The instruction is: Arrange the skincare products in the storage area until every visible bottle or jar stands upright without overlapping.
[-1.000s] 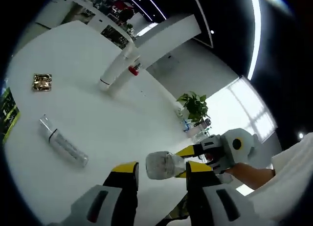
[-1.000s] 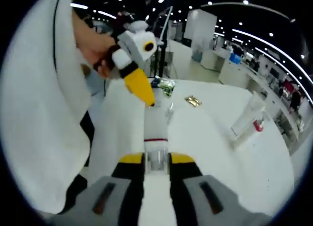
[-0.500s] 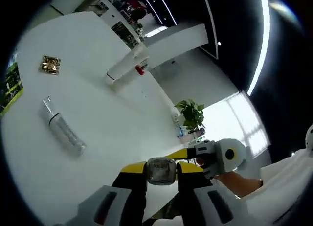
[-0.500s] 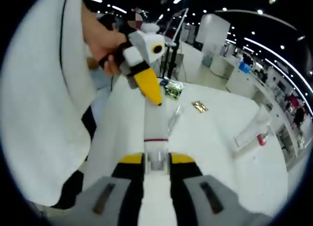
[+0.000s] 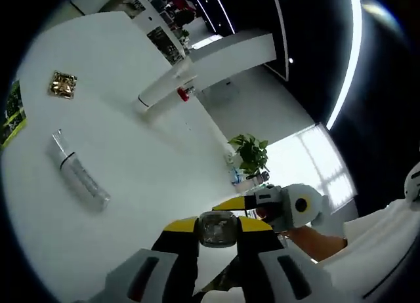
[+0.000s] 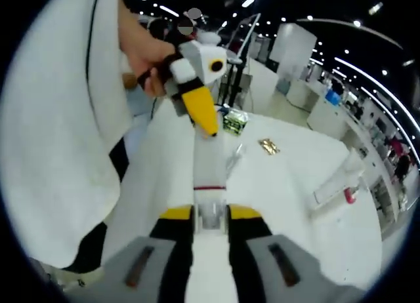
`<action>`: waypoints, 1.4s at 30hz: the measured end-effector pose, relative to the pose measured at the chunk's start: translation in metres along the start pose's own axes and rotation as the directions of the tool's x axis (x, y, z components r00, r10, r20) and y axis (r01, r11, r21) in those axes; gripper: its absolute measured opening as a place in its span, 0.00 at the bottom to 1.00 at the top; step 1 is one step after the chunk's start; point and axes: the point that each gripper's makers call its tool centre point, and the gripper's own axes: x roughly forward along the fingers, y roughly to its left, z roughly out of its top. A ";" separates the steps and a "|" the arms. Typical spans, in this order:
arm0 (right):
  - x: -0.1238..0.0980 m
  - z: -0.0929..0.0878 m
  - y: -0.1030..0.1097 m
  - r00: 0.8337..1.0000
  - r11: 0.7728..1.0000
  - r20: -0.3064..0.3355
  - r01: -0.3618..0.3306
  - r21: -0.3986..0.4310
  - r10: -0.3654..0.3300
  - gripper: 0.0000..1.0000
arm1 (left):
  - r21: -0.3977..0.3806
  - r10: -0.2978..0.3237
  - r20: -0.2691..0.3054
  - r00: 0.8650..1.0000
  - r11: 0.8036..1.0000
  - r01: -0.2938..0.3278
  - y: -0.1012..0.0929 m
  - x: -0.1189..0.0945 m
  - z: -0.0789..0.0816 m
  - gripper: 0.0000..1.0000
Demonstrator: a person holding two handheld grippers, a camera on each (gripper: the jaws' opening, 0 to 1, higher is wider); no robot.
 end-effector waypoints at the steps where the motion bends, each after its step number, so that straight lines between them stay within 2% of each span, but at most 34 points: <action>1: 0.001 0.000 0.001 1.000 1.000 -0.003 -0.004 0.001 0.004 0.17 | 0.010 -0.001 -0.005 1.000 1.000 0.001 0.000 0.000 -0.001 0.22; 3: 0.002 -0.001 0.001 1.000 1.000 -0.007 -0.006 -0.007 0.006 0.17 | 0.010 -0.006 -0.028 1.000 1.000 0.007 0.004 0.000 -0.002 0.22; 7: 0.003 0.001 0.002 1.000 1.000 -0.004 -0.007 -0.010 0.007 0.17 | 0.005 -0.002 -0.014 1.000 1.000 0.003 0.005 -0.002 -0.002 0.23; 10: 0.002 0.005 0.001 1.000 1.000 0.012 -0.005 -0.017 0.005 0.17 | -0.035 -0.017 0.008 1.000 0.999 0.018 0.004 -0.003 -0.001 0.23; 15: 0.004 0.006 0.003 1.000 0.999 0.003 -0.009 -0.043 0.009 0.17 | -0.057 -0.016 -0.003 1.000 0.998 0.016 0.005 -0.002 -0.004 0.23; 23: 0.005 0.010 0.005 1.000 0.999 0.013 -0.007 -0.032 0.007 0.18 | -0.031 -0.015 -0.001 1.000 0.999 0.015 0.002 -0.007 -0.003 0.21; 27: 0.006 0.012 0.006 1.000 0.999 0.030 -0.007 0.036 0.006 0.22 | -0.041 -0.003 0.006 1.000 0.999 0.003 0.005 -0.007 -0.004 0.21; 29: 0.007 0.013 0.004 0.999 0.989 0.043 -0.002 0.149 -0.005 0.30 | -0.048 0.001 0.012 1.000 0.999 -0.001 0.005 -0.007 -0.005 0.21; 32: 0.007 0.012 0.003 0.998 0.973 0.057 -0.003 0.231 -0.010 0.34 | -0.060 -0.006 0.040 0.999 0.998 0.009 0.006 -0.009 -0.002 0.21; 34: 0.008 0.010 0.003 0.997 0.935 0.078 -0.017 0.353 -0.011 0.41 | -0.060 -0.007 0.058 0.998 0.998 0.011 0.006 -0.011 0.001 0.21; 35: 0.008 0.008 0.001 0.995 0.886 0.097 -0.025 0.463 -0.022 0.48 | -0.061 -0.007 0.086 0.996 0.998 0.012 0.006 -0.012 0.005 0.21; 36: 0.008 0.006 0.000 0.994 0.846 0.109 -0.038 0.533 -0.024 0.54 | -0.049 -0.010 0.111 0.994 0.999 0.015 0.005 -0.015 0.010 0.21; 37: 0.008 0.006 -0.001 0.990 0.783 0.137 -0.058 0.620 -0.035 0.58 | -0.036 -0.015 0.132 0.991 0.999 0.020 0.004 -0.016 0.013 0.21; 38: 0.007 0.006 -0.003 0.986 0.737 0.160 -0.076 0.672 -0.044 0.61 | -0.017 -0.034 0.156 0.987 0.999 0.037 0.001 -0.019 0.018 0.21; 40: 0.005 0.008 -0.003 0.975 0.633 0.214 -0.131 0.763 -0.057 0.61 | 0.010 -0.062 0.192 0.979 0.998 0.062 -0.005 -0.021 0.025 0.21; 41: 0.004 0.011 -0.005 0.966 0.571 0.247 -0.160 0.805 -0.078 0.61 | 0.027 -0.075 0.210 0.975 0.997 0.071 -0.008 -0.023 0.028 0.21; 42: 0.003 0.013 -0.005 0.957 0.464 0.275 -0.202 0.862 -0.093 0.62 | 0.038 -0.085 0.227 0.970 0.996 0.079 -0.010 -0.024 0.032 0.21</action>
